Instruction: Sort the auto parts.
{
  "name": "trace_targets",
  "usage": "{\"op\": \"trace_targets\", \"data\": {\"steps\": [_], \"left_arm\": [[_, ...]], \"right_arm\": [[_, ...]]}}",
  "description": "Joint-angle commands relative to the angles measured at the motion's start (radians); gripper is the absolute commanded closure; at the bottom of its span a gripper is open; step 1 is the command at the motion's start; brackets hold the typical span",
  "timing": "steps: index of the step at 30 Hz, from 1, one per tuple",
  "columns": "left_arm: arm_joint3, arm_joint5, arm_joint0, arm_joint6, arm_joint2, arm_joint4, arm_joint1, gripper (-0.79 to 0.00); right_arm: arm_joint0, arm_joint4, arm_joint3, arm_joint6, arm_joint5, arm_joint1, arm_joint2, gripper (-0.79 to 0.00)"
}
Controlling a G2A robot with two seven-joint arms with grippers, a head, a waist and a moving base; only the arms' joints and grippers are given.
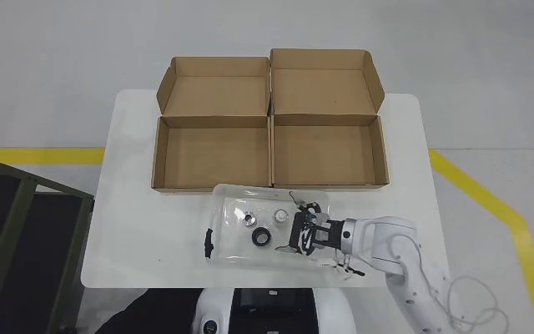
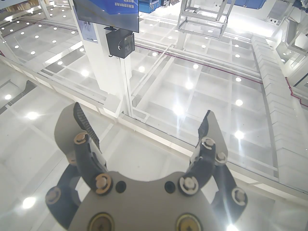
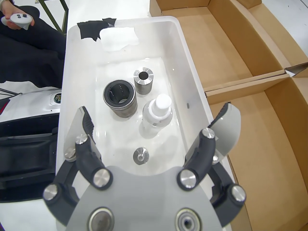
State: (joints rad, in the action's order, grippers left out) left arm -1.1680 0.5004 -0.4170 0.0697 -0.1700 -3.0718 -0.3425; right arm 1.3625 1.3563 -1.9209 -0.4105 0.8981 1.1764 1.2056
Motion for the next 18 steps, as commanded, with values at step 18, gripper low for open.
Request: {"op": "trace_targets", "data": {"steps": [18], "left_arm": [[0.0,0.0,0.0,0.0,0.0,0.0,0.0,-0.785]], "right_arm": [[-0.067,0.026,0.086,-0.009,-0.044,-0.006,-0.061,-0.474]]}}
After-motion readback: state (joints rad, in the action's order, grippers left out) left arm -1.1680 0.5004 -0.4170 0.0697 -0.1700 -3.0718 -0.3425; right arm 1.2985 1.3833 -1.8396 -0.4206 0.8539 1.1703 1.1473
